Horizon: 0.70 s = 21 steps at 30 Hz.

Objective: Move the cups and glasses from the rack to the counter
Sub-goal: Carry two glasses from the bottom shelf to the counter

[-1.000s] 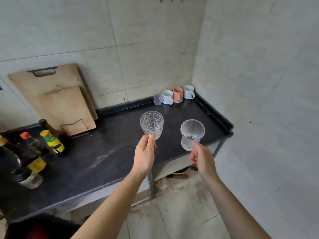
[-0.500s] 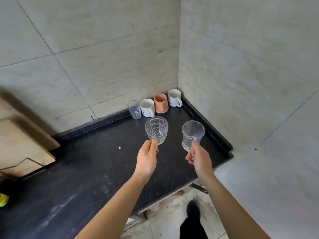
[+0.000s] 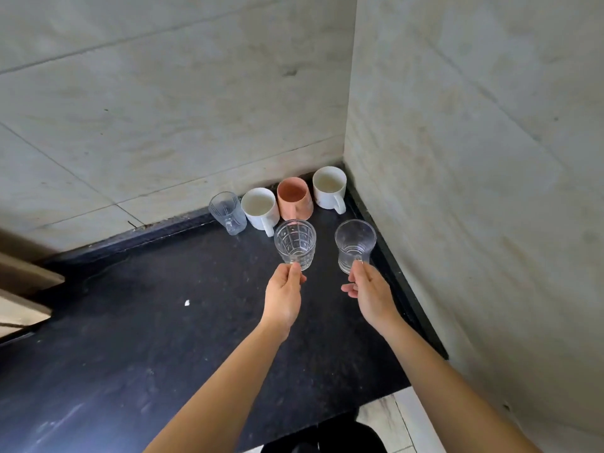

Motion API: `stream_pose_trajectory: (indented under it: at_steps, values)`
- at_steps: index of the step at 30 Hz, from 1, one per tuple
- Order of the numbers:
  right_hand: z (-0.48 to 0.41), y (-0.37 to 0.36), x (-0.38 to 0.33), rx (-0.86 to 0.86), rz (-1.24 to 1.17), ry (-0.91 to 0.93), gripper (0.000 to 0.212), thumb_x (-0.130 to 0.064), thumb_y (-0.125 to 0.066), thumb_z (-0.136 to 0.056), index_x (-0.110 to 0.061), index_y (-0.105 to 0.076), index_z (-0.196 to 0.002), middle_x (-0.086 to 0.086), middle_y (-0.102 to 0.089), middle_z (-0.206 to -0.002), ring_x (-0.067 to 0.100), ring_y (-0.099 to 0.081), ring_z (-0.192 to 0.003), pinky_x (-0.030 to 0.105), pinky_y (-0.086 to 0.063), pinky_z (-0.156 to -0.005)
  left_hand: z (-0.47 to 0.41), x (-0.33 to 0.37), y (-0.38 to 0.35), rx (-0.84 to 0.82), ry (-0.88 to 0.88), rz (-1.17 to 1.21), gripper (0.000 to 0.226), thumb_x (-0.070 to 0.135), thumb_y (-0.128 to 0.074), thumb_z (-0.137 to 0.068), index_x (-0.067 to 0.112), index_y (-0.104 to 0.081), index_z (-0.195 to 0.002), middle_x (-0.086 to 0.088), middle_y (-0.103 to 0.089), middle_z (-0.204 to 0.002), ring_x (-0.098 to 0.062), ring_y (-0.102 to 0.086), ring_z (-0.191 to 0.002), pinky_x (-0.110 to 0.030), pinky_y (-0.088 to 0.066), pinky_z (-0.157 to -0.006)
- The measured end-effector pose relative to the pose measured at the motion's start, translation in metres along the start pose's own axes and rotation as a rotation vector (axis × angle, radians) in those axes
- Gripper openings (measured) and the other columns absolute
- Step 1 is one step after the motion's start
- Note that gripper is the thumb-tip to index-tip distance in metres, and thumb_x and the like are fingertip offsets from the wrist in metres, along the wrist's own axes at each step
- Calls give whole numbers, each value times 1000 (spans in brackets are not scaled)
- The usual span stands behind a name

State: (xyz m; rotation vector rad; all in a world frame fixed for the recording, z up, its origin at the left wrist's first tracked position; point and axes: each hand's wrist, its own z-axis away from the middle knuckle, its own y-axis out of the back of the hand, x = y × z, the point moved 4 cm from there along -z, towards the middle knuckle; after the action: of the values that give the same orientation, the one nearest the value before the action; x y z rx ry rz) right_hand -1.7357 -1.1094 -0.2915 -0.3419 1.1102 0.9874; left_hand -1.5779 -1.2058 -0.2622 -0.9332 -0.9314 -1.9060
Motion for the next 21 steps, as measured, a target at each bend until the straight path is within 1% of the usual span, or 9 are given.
stream_pose_trajectory:
  at_steps: [2, 5, 6, 8, 10, 14, 18, 21]
  values:
    - [-19, 0, 6, -9, -6, -8, 40, -37, -37, -108, -12, -53, -81, 8, -59, -94, 22, -71, -91, 35, -55, -85, -21, -7, -11, -4, 13, -14, 31, 38, -43, -104, 14, -59, -91, 2, -62, -88, -14, -57, -87, -36, -50, -93]
    - [-42, -5, 14, -9, -16, 1, 41, -36, -36, -108, -12, -52, -80, 15, -63, -99, 23, -71, -94, 37, -55, -88, -43, -15, -24, -16, 20, -35, 32, 37, -42, -104, 13, -60, -96, 2, -62, -90, -13, -56, -85, -26, -47, -79]
    - [-51, -7, 19, -3, -30, -7, 41, -36, -36, -108, -12, -52, -79, 15, -64, -100, 23, -71, -94, 37, -56, -88, -51, -17, -29, -21, 25, -43, 32, 37, -42, -104, 12, -60, -97, 2, -62, -90, -12, -54, -83, -25, -45, -75]
    - [-67, -11, 25, 3, -65, -36, 41, -34, -36, -109, -12, -52, -79, 10, -64, -99, 23, -72, -96, 35, -57, -88, -65, -23, -37, -28, 38, -39, 33, 36, -42, -104, 9, -60, -99, 3, -61, -90, -11, -52, -79, -24, -44, -72]
    - [-81, -13, 29, 17, -84, -50, 40, -33, -38, -108, -13, -52, -77, 6, -62, -97, 23, -72, -96, 34, -56, -88, -77, -27, -45, -31, 52, -24, 33, 36, -43, -104, 8, -60, -99, 3, -61, -89, -10, -50, -76, -23, -44, -71]
    - [-104, -17, 27, 36, -99, -58, 38, -30, -40, -107, -15, -50, -74, 5, -61, -95, 26, -71, -97, 35, -55, -87, -96, -28, -56, -26, 55, -29, 35, 37, -42, -104, 7, -60, -98, -1, -57, -84, -10, -46, -72, -24, -41, -64]
    - [-121, -18, 24, 46, -114, -50, 36, -28, -40, -107, -17, -50, -73, 6, -61, -96, 28, -71, -96, 33, -53, -83, -113, -24, -66, -23, 62, -31, 34, 38, -42, -104, 10, -61, -100, 2, -62, -90, -8, -50, -74, -25, -43, -67]
    - [-129, -19, 25, 46, -120, -34, 35, -30, -39, -105, -18, -51, -75, 5, -61, -93, 28, -71, -95, 33, -53, -82, -122, -18, -73, -27, 58, -43, 32, 36, -41, -105, 11, -61, -103, 3, -64, -94, -8, -52, -76, -25, -44, -69]
